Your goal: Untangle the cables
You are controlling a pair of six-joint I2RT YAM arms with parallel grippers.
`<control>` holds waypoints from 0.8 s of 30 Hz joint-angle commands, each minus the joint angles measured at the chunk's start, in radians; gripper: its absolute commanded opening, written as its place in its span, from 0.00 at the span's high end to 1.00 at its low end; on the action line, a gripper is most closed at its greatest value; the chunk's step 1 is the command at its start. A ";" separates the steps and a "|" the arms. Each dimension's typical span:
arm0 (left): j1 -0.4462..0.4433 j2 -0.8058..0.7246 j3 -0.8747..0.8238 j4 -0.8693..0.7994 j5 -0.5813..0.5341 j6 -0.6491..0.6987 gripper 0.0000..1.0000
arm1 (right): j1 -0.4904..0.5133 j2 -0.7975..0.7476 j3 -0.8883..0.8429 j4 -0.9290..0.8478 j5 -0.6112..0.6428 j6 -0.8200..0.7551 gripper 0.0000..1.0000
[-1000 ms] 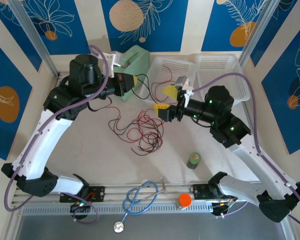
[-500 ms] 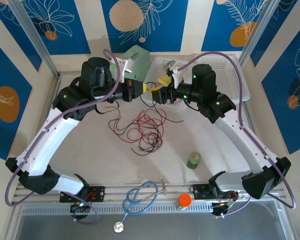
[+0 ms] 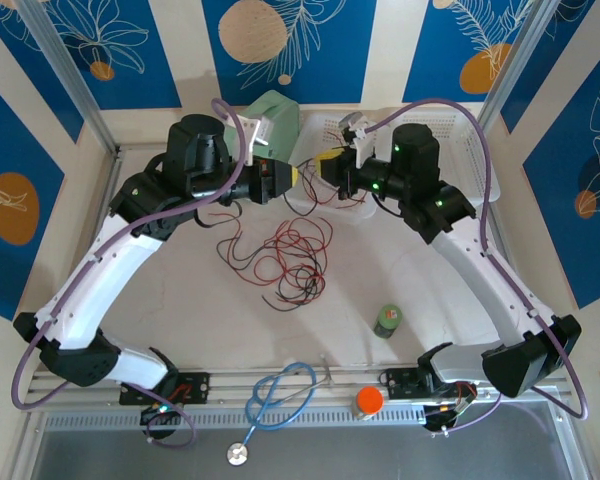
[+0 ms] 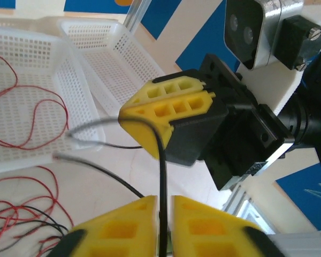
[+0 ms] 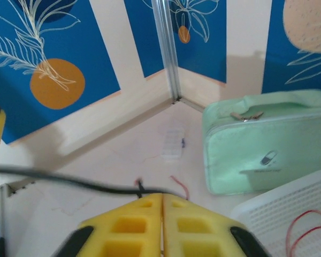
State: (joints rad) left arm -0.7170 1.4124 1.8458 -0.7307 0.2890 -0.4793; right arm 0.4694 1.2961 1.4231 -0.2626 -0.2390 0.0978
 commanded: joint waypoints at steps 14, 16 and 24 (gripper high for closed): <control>-0.012 -0.008 -0.043 0.012 -0.021 0.017 0.80 | -0.042 -0.116 -0.067 -0.125 0.046 0.007 0.99; -0.012 -0.025 -0.071 -0.016 -0.061 0.024 0.76 | -0.015 -0.115 -0.062 -0.244 0.075 0.047 0.94; 0.001 -0.125 -0.258 -0.153 -0.409 -0.027 0.60 | 0.326 0.000 -0.208 -0.456 0.247 0.282 0.69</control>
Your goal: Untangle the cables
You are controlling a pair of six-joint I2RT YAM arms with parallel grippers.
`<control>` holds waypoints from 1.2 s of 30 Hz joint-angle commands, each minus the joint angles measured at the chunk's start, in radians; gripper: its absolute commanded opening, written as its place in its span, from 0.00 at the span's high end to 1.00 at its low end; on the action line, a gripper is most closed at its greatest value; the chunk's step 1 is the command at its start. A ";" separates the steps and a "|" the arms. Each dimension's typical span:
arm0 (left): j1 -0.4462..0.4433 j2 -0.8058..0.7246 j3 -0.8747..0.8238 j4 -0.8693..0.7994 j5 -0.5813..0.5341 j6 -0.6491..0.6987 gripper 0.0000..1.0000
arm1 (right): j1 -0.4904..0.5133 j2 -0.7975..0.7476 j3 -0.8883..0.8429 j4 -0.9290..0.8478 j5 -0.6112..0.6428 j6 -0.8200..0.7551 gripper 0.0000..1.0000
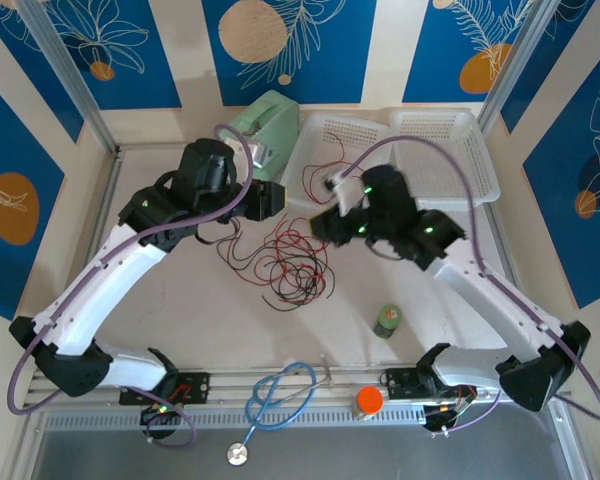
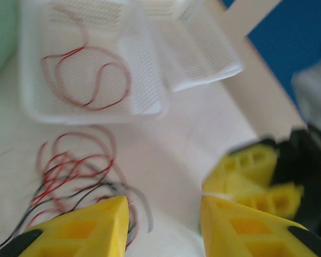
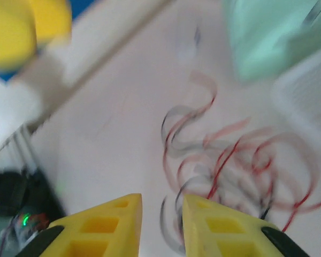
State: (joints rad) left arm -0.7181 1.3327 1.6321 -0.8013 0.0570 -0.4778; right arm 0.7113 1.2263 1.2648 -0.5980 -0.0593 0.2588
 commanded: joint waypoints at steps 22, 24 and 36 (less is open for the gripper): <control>0.154 -0.251 -0.235 -0.093 -0.247 -0.060 0.51 | 0.227 0.683 0.067 0.169 0.271 0.535 0.50; 0.155 -0.251 -0.235 -0.089 -0.243 -0.059 0.51 | 0.226 0.705 0.079 0.173 0.283 0.538 0.50; 0.157 -0.248 -0.239 -0.079 -0.218 -0.052 0.51 | 0.218 0.770 0.105 0.219 0.305 0.527 0.69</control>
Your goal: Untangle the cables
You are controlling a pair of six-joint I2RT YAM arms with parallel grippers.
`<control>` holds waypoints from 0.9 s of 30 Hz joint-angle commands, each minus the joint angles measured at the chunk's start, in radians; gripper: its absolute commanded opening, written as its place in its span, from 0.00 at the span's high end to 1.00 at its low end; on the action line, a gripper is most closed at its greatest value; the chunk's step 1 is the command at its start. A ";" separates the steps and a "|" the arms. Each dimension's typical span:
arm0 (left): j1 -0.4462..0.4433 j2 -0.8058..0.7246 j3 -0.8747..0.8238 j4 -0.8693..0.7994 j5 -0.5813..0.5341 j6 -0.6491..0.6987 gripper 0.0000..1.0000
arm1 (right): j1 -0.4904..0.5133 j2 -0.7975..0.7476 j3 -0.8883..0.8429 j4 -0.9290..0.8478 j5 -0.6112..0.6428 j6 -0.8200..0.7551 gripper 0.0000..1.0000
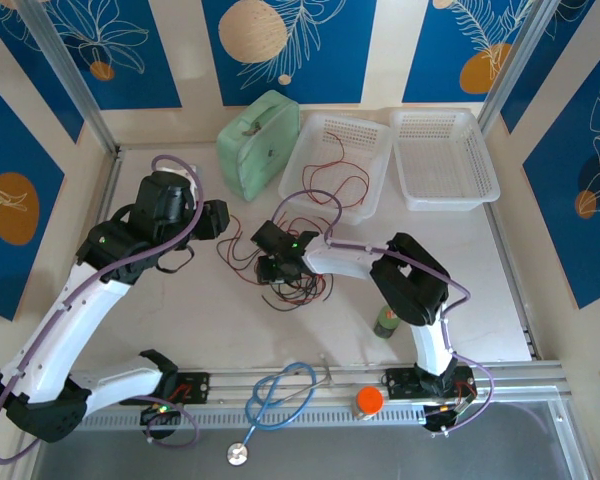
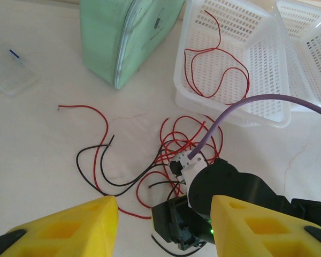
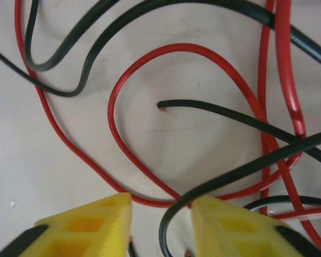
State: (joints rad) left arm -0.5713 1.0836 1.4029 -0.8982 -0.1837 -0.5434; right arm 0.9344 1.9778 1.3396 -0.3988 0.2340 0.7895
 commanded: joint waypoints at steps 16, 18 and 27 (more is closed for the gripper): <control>0.011 -0.012 -0.125 0.091 0.061 0.002 0.49 | 0.080 -0.456 0.003 -0.218 0.245 -0.110 1.00; 0.011 -0.019 -0.175 0.131 0.075 0.001 0.47 | 0.075 -0.560 0.003 -0.268 0.288 -0.131 1.00; 0.013 -0.008 -0.294 0.249 0.129 -0.012 0.46 | -0.209 -0.830 0.109 -0.364 0.273 -0.336 1.00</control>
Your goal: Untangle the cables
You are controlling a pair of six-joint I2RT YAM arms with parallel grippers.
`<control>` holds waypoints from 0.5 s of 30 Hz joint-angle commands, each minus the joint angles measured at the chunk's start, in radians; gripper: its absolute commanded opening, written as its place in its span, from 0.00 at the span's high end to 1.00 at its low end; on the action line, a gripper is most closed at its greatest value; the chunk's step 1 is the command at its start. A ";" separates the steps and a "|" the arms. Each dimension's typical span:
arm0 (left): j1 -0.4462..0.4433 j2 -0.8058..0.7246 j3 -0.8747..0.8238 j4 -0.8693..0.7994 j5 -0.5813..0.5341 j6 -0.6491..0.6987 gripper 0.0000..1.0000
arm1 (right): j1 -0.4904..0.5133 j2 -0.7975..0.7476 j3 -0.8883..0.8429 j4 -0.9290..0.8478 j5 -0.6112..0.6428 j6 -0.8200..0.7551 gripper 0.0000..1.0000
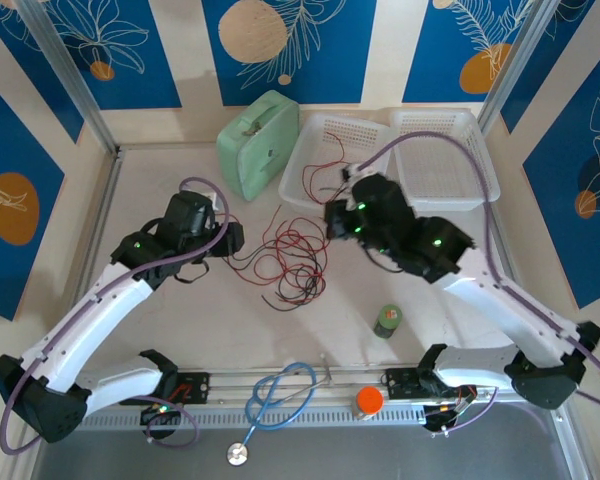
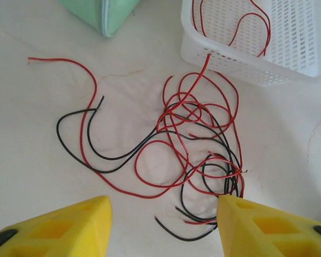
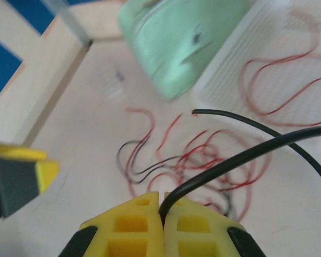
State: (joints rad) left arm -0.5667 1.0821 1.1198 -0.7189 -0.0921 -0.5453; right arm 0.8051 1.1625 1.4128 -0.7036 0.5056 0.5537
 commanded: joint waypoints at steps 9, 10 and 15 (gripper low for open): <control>0.009 -0.015 -0.030 0.088 0.061 0.004 0.16 | -0.607 0.111 0.193 0.059 -0.249 -0.242 1.00; 0.008 -0.017 -0.033 0.088 0.062 0.004 0.00 | -0.649 0.146 0.206 0.080 -0.280 -0.241 1.00; 0.008 -0.032 -0.044 0.081 0.067 0.006 0.00 | -0.778 0.333 0.251 0.196 -0.295 -0.232 1.00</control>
State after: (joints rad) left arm -0.5667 1.0775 1.0866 -0.6430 -0.0479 -0.5480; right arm 0.0681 1.4185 1.6432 -0.5861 0.2707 0.3428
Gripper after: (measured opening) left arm 0.998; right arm 0.048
